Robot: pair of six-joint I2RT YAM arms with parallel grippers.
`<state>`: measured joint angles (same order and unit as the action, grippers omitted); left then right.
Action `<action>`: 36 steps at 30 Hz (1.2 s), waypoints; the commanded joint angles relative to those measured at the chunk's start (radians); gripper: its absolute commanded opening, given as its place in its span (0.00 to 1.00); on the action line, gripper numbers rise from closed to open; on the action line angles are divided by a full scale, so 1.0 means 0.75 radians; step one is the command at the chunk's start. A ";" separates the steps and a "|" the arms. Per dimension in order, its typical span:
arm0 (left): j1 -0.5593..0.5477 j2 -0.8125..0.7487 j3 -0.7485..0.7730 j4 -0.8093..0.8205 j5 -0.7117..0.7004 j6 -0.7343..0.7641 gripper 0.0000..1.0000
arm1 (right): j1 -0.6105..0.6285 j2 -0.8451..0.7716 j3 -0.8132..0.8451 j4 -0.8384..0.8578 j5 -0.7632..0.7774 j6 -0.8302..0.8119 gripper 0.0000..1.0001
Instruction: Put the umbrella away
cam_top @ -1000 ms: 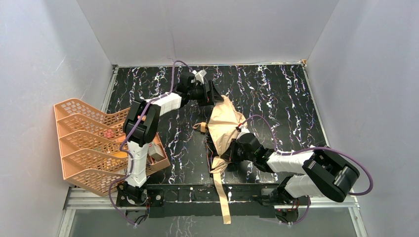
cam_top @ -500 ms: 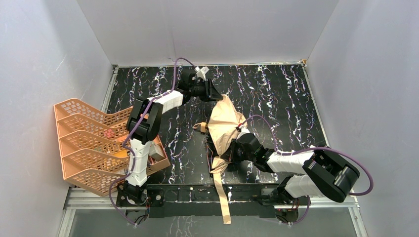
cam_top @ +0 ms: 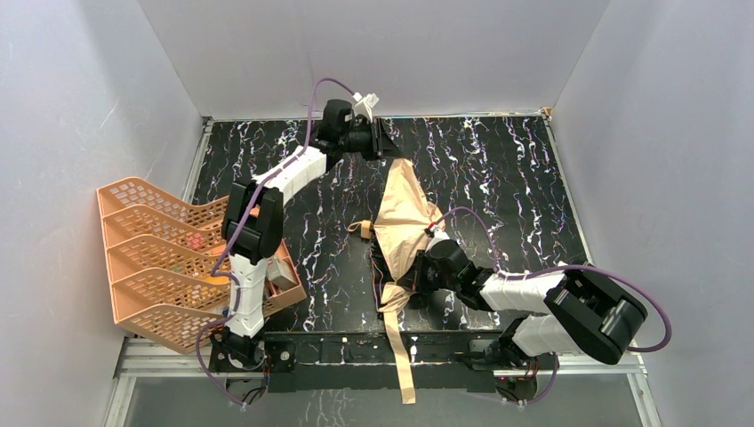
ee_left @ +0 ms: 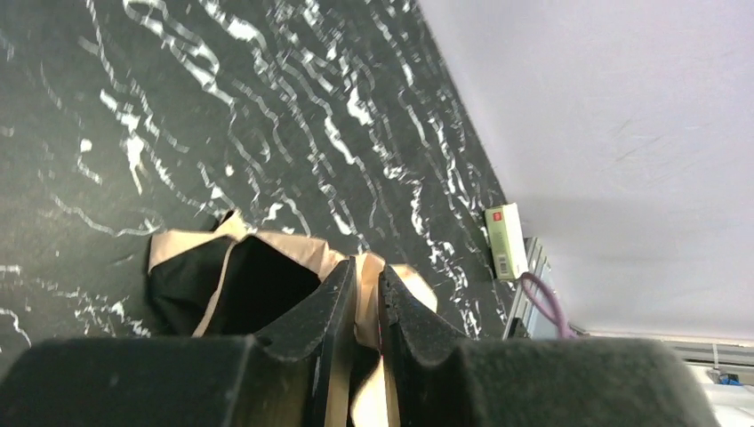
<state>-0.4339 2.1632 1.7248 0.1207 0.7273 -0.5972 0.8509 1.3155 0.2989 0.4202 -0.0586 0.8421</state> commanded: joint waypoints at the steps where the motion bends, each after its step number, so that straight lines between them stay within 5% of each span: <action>1: 0.002 -0.169 0.149 -0.149 0.074 0.057 0.14 | 0.001 0.044 -0.033 -0.145 0.039 -0.022 0.00; 9: -0.006 -0.348 0.024 -0.309 0.092 0.125 0.10 | 0.001 0.045 -0.030 -0.141 0.050 -0.014 0.00; 13: -0.007 -0.455 -0.113 -0.337 -0.041 0.157 0.44 | 0.001 0.059 -0.023 -0.139 0.047 -0.017 0.00; 24: -0.001 -0.361 -0.378 -0.168 -0.110 0.097 0.90 | 0.002 0.061 -0.011 -0.149 0.036 -0.020 0.00; 36: -0.009 -0.242 -0.498 0.180 0.167 -0.092 0.93 | 0.002 0.066 -0.011 -0.152 0.037 -0.020 0.00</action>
<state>-0.4358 1.9808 1.3594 0.1246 0.7464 -0.5983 0.8509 1.3315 0.3000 0.4404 -0.0608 0.8608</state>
